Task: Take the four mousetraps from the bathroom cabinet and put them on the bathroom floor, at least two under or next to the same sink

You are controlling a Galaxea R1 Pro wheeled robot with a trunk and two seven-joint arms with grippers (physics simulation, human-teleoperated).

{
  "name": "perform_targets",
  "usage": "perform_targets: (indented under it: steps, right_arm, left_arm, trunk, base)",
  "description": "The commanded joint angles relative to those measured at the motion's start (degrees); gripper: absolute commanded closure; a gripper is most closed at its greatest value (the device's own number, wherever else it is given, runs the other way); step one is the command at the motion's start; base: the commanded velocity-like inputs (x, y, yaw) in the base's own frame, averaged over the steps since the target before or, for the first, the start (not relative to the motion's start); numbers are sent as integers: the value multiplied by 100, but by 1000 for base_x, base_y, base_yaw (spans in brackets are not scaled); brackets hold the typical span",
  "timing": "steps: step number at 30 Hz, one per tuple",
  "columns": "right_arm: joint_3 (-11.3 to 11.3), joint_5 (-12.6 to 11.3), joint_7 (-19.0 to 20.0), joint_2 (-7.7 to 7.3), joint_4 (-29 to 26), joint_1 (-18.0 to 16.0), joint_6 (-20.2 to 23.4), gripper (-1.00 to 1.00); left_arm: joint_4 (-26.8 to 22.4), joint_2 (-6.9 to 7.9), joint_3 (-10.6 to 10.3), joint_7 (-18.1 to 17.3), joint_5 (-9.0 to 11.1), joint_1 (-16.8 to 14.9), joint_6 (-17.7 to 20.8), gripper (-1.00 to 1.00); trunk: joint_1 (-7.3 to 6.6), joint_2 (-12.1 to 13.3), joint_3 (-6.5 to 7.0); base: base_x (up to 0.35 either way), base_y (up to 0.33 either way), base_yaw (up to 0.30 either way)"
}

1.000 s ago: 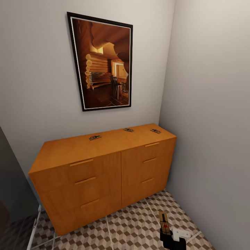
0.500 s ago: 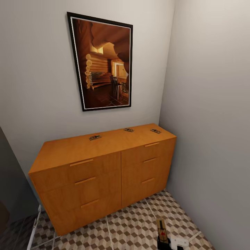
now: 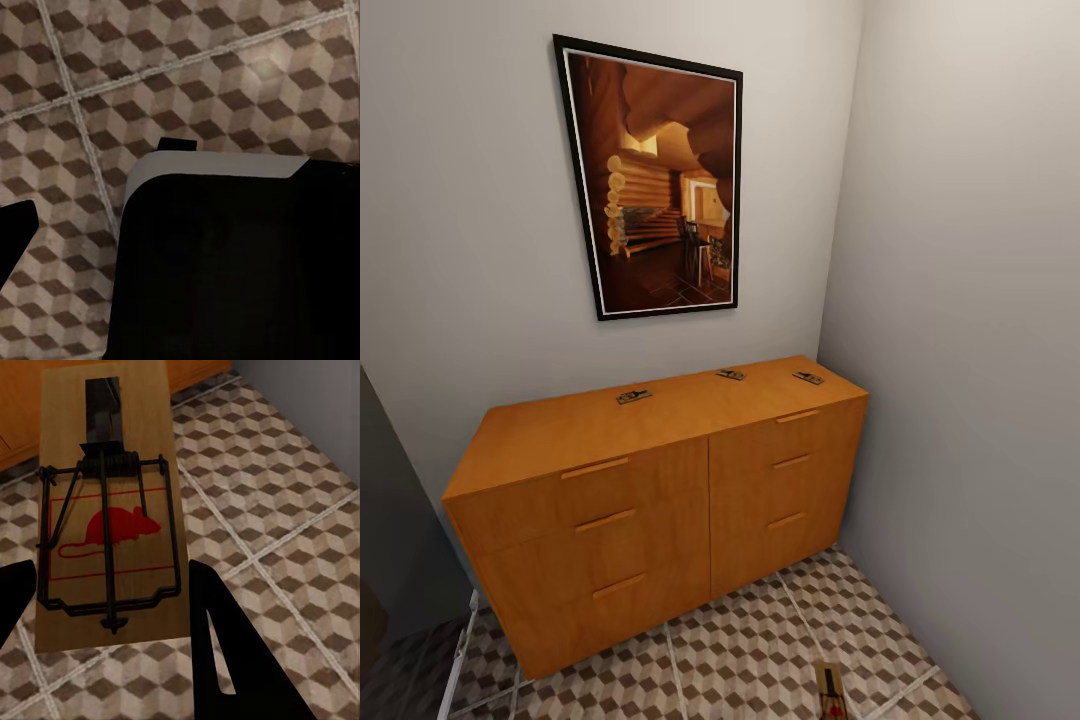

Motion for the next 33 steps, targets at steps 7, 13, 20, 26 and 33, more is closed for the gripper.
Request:
perform_targets:
  steps: [7,13,20,26,33]
  right_arm:
    - [-27,27,-30,3,4,-3,-15,100]
    - [-27,27,-30,5,11,-3,-2,100]
    - [-28,27,-30,3,12,-3,9,100]
    - [-27,27,-30,5,13,-3,11,100]
    - [-28,27,-30,-1,13,-3,11,100]
  left_arm:
    - [-78,4,22,-2,17,3,-8,-100]
    - [-174,5,22,8,15,3,-7,-100]
    - [-190,5,14,11,9,3,-8,-100]
    - [-210,5,15,13,0,3,-8,-100]
    - [-341,5,13,14,-3,3,-1,-100]
  trunk:
    - [0,-3,-5]
    - [0,-3,-5]
    - [0,-3,-5]
    - [0,-3,-5]
    - [0,-3,-5]
  base:
    - [0,0,0]
    - [0,0,0]
    - [0,0,0]
    - [0,0,0]
    - [0,0,0]
